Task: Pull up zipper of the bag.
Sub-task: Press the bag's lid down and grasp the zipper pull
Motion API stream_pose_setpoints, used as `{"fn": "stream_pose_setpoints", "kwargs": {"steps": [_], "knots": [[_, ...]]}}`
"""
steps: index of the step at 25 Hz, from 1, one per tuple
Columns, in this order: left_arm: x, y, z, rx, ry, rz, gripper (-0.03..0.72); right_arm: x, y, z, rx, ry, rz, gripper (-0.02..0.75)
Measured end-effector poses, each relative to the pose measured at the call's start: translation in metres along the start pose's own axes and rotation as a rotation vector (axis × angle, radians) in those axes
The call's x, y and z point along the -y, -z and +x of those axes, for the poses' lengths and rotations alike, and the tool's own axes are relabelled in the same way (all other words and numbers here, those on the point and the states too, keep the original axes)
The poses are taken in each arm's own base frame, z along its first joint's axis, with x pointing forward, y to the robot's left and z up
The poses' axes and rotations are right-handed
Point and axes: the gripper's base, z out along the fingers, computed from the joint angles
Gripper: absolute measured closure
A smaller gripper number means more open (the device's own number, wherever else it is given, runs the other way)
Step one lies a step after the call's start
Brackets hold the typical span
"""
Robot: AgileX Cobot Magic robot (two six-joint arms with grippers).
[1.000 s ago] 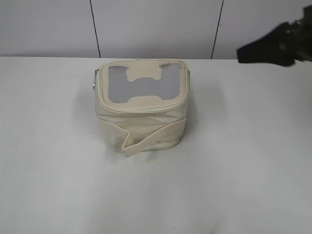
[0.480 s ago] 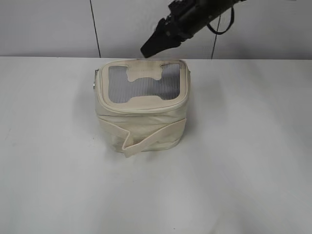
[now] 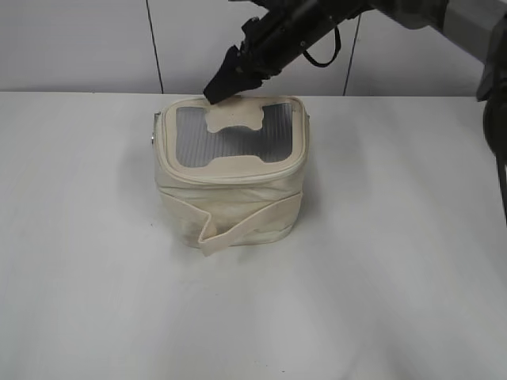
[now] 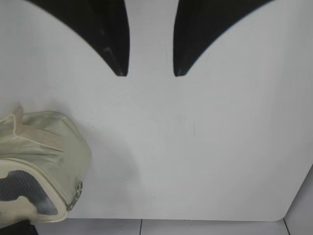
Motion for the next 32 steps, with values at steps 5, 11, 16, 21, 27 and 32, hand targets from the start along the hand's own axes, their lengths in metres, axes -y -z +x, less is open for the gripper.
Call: {"fn": "stream_pose_setpoints", "kwargs": {"steps": [5,11,16,21,27,32], "knots": [[0.004,-0.016,-0.015,-0.058,0.0,0.064,0.444,0.002,-0.009,0.006,-0.036,0.005,0.004,0.399],[0.017,-0.072,-0.059,-0.027,0.018,0.254,0.444,0.0,-0.01,0.007,-0.057,0.012,0.005,0.675],[0.025,-0.144,-0.105,-0.058,-0.03,0.369,0.444,0.0,-0.01,0.007,-0.057,0.009,0.004,0.682],[0.009,-0.224,-0.145,-0.078,-0.052,0.513,0.398,0.0,-0.01,0.007,-0.055,-0.003,0.003,0.684],[-0.001,-0.308,-0.123,-0.169,-0.275,0.54,0.203,0.0,-0.01,0.007,-0.056,-0.017,0.002,0.684],[0.023,-0.337,-0.1,-0.236,-0.402,0.514,0.19,0.0,-0.01,0.007,-0.056,-0.019,0.002,0.684]]}}
